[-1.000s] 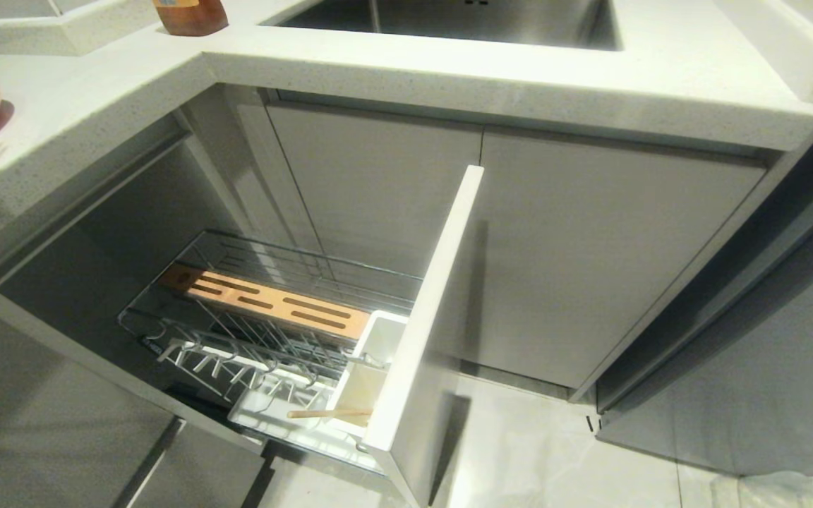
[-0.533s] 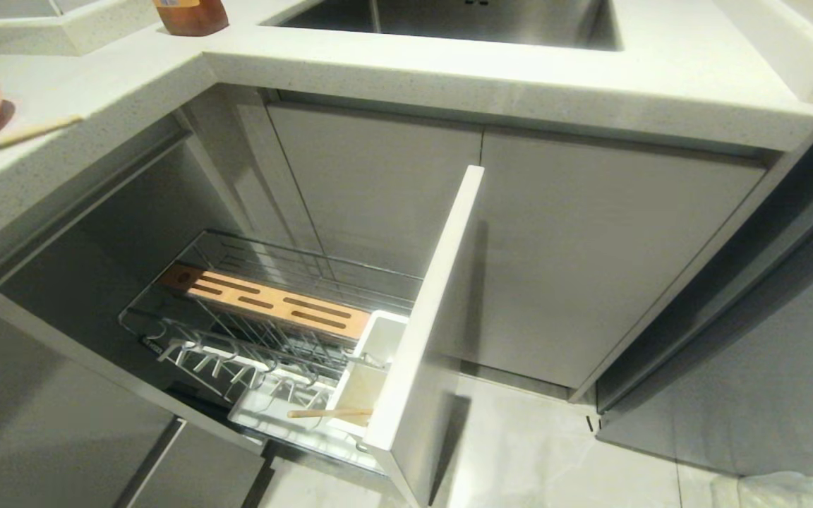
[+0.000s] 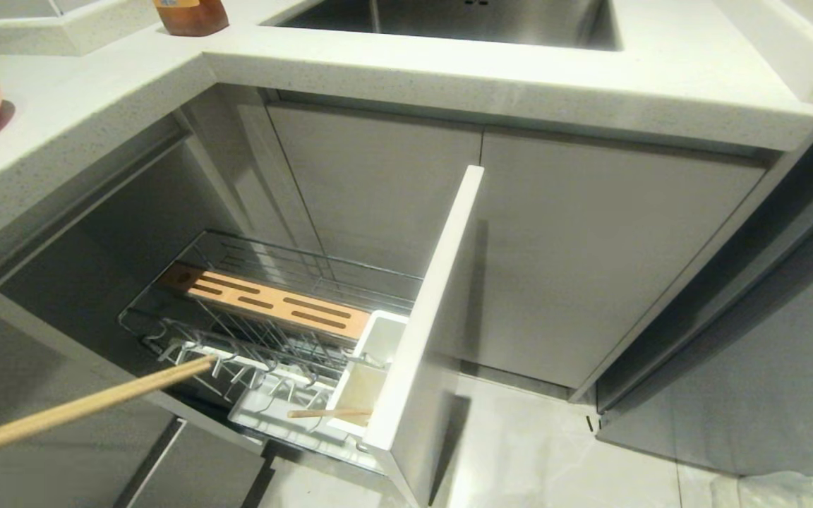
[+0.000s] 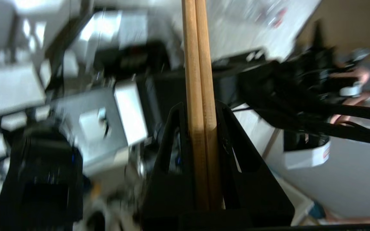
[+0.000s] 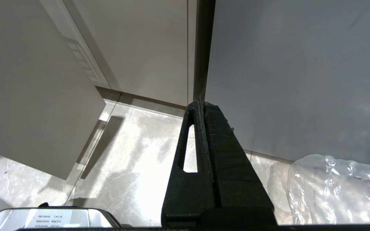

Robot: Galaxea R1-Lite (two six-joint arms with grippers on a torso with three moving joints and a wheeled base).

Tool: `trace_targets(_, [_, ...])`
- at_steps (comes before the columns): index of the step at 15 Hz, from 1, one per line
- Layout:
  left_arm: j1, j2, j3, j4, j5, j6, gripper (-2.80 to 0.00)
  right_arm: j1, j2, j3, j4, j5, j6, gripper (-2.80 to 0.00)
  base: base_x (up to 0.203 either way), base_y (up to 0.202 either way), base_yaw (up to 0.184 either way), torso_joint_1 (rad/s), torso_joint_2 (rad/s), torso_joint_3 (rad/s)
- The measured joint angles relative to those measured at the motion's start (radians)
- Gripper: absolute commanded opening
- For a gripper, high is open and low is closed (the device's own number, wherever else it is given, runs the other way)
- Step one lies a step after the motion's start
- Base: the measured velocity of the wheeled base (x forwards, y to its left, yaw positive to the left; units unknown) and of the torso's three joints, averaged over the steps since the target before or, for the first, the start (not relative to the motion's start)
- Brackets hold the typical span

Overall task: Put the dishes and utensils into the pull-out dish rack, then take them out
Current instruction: Pick up the chopsticks and place it in the cupboard

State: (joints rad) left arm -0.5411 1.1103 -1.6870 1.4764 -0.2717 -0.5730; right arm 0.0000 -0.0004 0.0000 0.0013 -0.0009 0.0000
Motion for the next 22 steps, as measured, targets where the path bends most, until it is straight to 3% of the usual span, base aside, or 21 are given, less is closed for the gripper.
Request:
trace_targets(5, [-0.018, 0.165, 0.003, 0.015, -0.046, 0.0, -2.8, 0.0, 0.0, 0.0, 0.0, 0.0, 0.0, -2.8, 0.0, 0.0, 0.0, 0.0, 0.0, 0.0])
trace_targets(22, [-0.023, 0.649, -0.076, -0.11, -0.024, -0.037, -2.8, 0.0, 0.0, 0.0, 0.0, 0.0, 0.0, -2.8, 0.0, 0.0, 0.0, 0.0, 0.0, 0.0])
